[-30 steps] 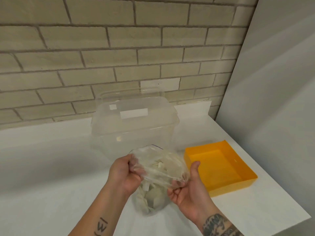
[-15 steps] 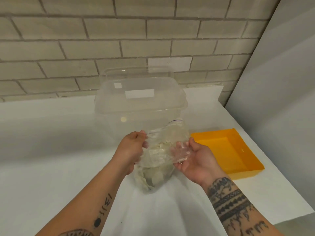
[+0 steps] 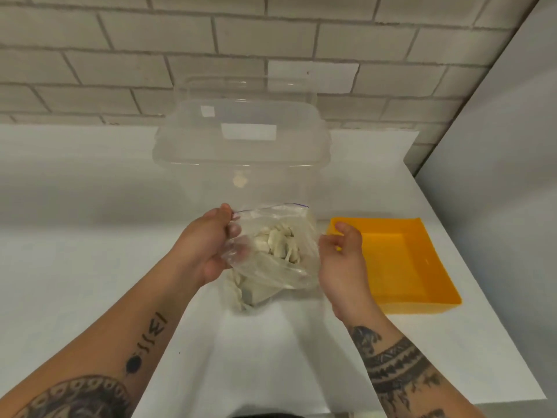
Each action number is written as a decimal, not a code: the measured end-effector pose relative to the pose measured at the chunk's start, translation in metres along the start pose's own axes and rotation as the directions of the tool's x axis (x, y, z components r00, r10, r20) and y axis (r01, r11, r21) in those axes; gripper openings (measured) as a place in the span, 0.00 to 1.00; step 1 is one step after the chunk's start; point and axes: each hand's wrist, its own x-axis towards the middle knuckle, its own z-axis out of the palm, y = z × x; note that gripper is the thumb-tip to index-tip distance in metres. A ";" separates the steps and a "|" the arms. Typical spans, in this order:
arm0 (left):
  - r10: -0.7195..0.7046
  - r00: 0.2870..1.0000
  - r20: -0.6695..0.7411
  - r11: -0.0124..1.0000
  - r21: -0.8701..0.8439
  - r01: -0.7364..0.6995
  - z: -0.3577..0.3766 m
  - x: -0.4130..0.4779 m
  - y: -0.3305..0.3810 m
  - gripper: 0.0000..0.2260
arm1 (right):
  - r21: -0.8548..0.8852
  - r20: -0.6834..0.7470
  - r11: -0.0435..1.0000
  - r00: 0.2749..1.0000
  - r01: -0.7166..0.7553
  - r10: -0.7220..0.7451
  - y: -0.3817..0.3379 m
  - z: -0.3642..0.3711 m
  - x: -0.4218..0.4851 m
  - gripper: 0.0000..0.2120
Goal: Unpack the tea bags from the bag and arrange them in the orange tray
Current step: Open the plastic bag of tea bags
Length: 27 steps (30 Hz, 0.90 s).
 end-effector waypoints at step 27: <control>0.692 0.602 0.398 -0.209 0.909 -0.360 0.012 -0.017 -0.027 0.23 | 0.034 0.511 0.946 0.819 -0.323 0.262 0.000 -0.006 0.050 0.13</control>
